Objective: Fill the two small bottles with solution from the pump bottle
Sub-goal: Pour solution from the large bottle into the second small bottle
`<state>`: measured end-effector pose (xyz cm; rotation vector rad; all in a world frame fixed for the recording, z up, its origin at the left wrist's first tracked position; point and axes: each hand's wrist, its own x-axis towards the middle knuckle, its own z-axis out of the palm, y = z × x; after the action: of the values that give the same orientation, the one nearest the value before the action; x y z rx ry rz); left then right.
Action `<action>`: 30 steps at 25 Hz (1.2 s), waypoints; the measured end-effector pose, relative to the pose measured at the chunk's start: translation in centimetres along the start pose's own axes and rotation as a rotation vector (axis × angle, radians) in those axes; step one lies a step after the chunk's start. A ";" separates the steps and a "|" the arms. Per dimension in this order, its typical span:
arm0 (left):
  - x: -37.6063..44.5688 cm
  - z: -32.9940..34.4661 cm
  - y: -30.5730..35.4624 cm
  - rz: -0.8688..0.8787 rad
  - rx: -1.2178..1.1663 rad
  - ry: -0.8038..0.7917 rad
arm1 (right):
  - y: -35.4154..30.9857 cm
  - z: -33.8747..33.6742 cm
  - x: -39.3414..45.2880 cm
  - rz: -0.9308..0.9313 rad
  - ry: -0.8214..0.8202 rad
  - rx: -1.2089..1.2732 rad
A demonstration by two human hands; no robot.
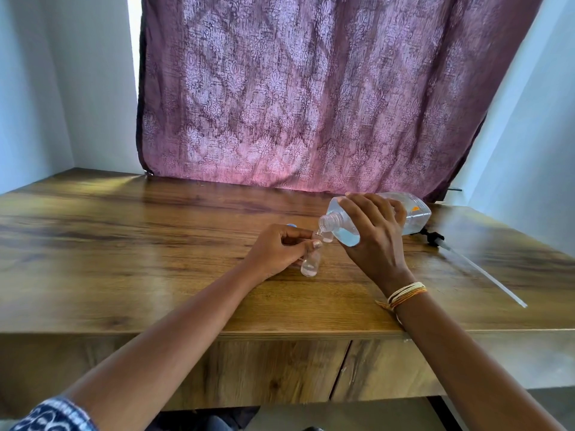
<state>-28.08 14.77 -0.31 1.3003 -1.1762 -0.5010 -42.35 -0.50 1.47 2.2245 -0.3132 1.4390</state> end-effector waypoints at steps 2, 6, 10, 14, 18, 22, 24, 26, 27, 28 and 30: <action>0.0 0.0 0.0 -0.004 0.005 0.002 | 0.0 0.0 0.0 0.000 -0.002 -0.001; 0.0 0.0 0.0 -0.009 -0.013 -0.004 | 0.0 0.0 0.0 -0.002 -0.006 -0.003; 0.1 0.0 0.0 -0.014 -0.017 -0.009 | 0.0 0.0 0.0 -0.003 0.002 -0.011; 0.0 0.0 0.0 -0.006 -0.014 -0.013 | 0.2 0.1 -0.1 -0.005 0.006 -0.017; 0.1 0.0 -0.1 -0.003 -0.021 -0.005 | 0.2 0.2 -0.1 -0.003 0.015 -0.023; 0.1 0.1 -0.1 -0.007 -0.022 -0.002 | 0.2 0.2 -0.1 -0.002 0.008 -0.033; 0.2 0.0 -0.1 -0.009 -0.020 -0.003 | 0.2 0.2 -0.1 0.000 0.008 -0.034; 0.2 0.0 -0.2 -0.008 -0.004 -0.004 | 0.2 0.2 -0.1 -0.002 0.010 -0.033; 0.2 0.0 -0.2 -0.008 0.005 -0.004 | 0.2 0.2 -0.1 -0.002 0.009 -0.030; 0.2 0.0 -0.2 -0.007 0.009 -0.005 | 0.2 0.2 -0.1 -0.003 0.007 -0.027; 0.2 0.0 -0.1 -0.005 0.008 -0.005 | 0.2 0.2 -0.1 -0.001 0.004 -0.028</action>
<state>-27.92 14.58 -0.36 1.3096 -1.1806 -0.5035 -42.33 -0.77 1.32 2.1990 -0.3291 1.4295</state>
